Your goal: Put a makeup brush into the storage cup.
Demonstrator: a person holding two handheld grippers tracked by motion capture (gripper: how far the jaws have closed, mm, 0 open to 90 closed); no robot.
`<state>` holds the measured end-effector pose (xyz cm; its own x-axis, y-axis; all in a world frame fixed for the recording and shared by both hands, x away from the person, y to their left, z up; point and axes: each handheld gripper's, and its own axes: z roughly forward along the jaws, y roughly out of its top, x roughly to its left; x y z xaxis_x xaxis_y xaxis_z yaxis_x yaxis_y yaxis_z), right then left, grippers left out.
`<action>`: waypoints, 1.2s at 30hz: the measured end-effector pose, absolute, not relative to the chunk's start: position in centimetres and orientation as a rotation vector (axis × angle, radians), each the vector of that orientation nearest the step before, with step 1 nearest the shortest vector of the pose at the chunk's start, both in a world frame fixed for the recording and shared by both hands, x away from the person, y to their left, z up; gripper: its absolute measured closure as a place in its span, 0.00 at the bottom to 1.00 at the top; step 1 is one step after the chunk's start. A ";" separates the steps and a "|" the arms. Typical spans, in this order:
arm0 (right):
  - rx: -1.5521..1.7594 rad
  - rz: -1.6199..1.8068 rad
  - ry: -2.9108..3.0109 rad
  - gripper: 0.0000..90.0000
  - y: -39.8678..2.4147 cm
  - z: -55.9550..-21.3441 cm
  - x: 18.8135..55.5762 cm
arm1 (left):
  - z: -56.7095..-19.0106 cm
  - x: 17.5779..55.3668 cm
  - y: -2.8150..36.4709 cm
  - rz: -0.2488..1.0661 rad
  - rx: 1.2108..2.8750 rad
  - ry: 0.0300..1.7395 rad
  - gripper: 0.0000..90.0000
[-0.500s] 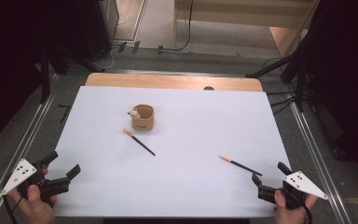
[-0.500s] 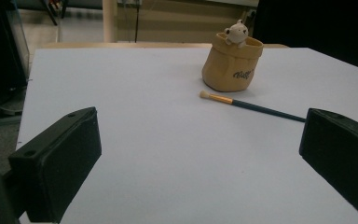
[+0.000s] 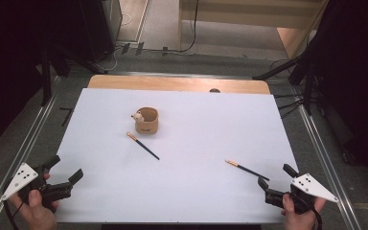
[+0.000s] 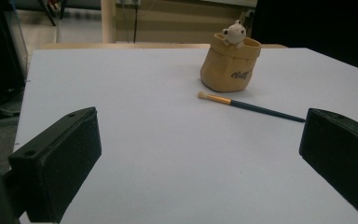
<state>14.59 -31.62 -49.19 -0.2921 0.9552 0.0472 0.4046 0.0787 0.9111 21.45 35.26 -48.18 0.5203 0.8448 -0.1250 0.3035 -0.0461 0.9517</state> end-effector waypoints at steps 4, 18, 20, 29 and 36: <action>1.311 1.179 1.796 0.04 -31.4 -48.4 14.9 | -48.2 21.4 35.3 0.588 1.608 1.005 0.00; 1.226 1.149 2.007 0.14 -30.4 -45.6 18.0 | -48.1 21.3 34.9 0.586 1.615 0.996 0.00; 1.223 1.136 2.038 0.15 -30.3 -45.4 18.5 | -48.1 21.3 34.9 0.584 1.613 0.996 0.00; 1.185 1.043 2.220 0.19 -29.4 -44.6 20.7 | -48.1 21.4 34.7 0.581 1.616 0.993 0.00; 1.161 0.954 2.390 0.37 -28.5 -44.1 22.9 | -48.1 21.4 34.9 0.579 1.613 0.994 0.00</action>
